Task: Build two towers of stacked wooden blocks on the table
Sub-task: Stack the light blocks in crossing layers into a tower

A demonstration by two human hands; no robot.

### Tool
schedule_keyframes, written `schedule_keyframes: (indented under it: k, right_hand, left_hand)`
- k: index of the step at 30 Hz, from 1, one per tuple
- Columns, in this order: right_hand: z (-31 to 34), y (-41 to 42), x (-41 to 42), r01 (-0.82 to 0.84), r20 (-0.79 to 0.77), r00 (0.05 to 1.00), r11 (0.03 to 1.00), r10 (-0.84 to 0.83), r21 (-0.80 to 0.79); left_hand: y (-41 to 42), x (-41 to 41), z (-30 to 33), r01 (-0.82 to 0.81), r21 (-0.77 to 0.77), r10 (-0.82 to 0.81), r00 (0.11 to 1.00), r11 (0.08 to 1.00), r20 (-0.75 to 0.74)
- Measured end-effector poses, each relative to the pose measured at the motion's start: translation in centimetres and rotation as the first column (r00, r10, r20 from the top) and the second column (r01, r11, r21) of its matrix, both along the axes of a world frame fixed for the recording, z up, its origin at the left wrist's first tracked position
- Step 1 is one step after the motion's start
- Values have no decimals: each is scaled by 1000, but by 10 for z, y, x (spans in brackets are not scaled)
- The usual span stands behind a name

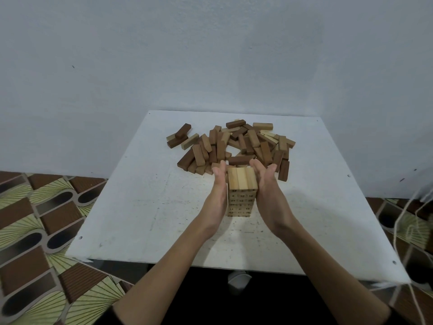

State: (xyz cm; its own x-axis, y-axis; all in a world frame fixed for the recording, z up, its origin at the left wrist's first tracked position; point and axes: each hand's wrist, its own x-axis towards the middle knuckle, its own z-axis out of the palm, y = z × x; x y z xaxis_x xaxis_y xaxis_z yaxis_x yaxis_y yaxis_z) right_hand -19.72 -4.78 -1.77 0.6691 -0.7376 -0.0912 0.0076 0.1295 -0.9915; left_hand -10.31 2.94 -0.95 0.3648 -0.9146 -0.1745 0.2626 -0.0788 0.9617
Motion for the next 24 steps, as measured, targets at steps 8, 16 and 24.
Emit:
schedule_keyframes:
  k: [8, 16, 24]
  right_hand:
    - [-5, 3, -2, -39, -99, 994, 999, 35, -30]
    - [-4, 5, -2, -39, -81, 996, 999, 38, -9]
    - [-5, 5, -2, -42, -77, 996, 999, 42, -7]
  left_hand:
    - [1, -1, 1, 113, 45, -115, 993, 993, 32]
    - [0, 1, -5, 152, -6, -151, 988, 988, 34]
    - [0, 3, -10, 172, -20, -170, 983, 985, 68]
